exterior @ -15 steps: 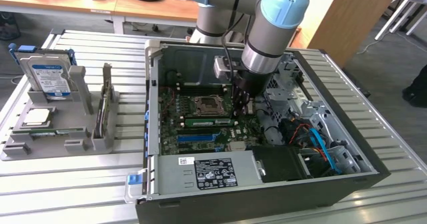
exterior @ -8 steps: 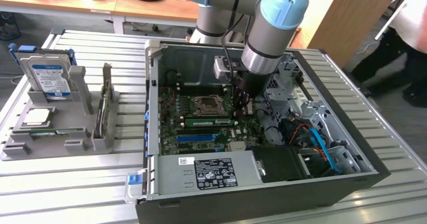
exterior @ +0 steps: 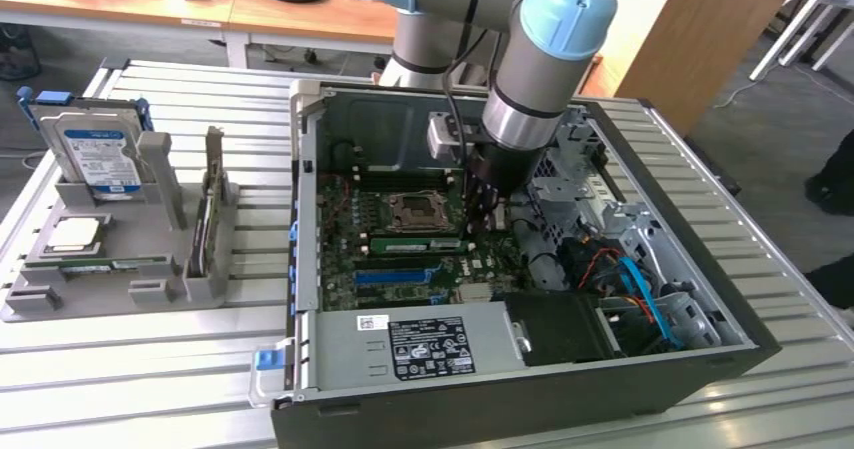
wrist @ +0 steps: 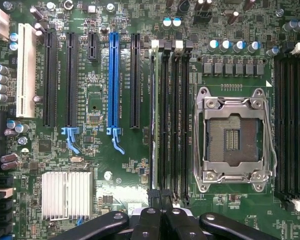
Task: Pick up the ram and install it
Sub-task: 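Press down the ram until it locks into place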
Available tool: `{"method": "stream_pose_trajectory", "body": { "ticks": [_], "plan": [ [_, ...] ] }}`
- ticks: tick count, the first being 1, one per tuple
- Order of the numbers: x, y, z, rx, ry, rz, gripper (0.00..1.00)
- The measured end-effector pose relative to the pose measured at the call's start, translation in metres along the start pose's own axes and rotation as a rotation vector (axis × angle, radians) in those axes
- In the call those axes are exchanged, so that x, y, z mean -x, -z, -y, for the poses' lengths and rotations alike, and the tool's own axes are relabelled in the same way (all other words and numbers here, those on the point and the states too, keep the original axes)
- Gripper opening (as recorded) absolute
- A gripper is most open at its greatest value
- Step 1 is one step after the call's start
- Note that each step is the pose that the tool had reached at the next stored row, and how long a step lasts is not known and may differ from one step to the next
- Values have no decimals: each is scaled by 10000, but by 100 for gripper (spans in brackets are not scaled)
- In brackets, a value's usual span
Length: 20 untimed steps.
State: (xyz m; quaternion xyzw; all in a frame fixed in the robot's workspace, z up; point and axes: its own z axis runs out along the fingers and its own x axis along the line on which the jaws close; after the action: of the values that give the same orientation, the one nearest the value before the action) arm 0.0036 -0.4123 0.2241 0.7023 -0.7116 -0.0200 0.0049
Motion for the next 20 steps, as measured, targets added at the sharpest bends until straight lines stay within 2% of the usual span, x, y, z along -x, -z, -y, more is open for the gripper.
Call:
{"method": "stream_pose_trajectory", "body": {
  "ticks": [20],
  "plan": [
    [1, -11, 0, -1, 0, 8, 11]
  ]
}}
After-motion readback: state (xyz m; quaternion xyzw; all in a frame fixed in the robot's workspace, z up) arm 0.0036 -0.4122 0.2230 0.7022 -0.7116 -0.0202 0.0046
